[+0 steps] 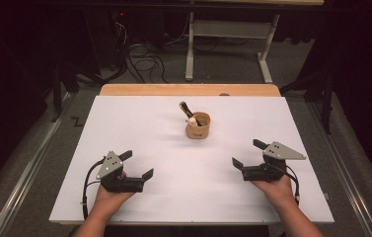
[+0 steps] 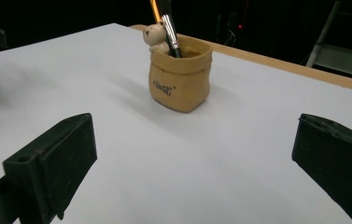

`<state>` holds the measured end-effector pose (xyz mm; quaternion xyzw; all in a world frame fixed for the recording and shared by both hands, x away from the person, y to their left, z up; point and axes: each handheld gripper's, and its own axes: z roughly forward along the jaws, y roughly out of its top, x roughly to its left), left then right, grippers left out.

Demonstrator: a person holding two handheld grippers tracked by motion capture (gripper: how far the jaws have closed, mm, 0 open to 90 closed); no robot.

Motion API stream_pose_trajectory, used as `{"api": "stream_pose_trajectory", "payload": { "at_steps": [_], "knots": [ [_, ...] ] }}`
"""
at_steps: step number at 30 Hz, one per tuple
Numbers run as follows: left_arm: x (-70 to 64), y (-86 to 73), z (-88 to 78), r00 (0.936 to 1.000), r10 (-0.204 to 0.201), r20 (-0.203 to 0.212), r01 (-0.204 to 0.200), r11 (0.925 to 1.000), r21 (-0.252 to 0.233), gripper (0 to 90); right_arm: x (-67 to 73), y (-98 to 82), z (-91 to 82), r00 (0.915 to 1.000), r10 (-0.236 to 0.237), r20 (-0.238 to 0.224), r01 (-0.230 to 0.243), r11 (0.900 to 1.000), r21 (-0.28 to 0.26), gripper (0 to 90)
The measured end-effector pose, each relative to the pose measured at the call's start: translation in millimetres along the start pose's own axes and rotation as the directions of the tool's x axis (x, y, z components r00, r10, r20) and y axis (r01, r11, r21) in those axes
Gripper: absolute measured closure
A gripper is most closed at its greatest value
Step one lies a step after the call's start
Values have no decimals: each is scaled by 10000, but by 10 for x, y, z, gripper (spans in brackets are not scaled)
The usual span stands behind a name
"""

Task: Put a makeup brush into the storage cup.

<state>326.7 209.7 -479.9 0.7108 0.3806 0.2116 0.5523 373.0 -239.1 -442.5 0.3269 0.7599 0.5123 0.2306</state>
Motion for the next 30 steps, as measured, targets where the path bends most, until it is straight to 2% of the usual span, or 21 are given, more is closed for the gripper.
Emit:
{"api": "stream_pose_trajectory", "payload": {
  "at_steps": [6,11,18,23,30],
  "knots": [
    [-9,-7,3,10000,-47,-88,47,10000,28,0,-82,-191,-256,9985,302,452,-301,9995,-38,0],
    [-42,1,19,10000,63,-38,-63,10000,73,0,-94,-278,-381,9966,557,611,-556,9984,-30,0],
    [-48,1,39,10000,-4,76,4,10000,68,0,24,-298,-296,9988,1,495,-20,9993,383,0],
    [-71,27,15,9999,64,142,-62,9999,-104,0,31,-302,-277,9990,31,440,-51,9990,453,0],
    [-61,24,20,9998,60,167,-58,9999,-86,0,0,-303,-295,9983,240,536,-259,9990,357,0]
  ]
}}
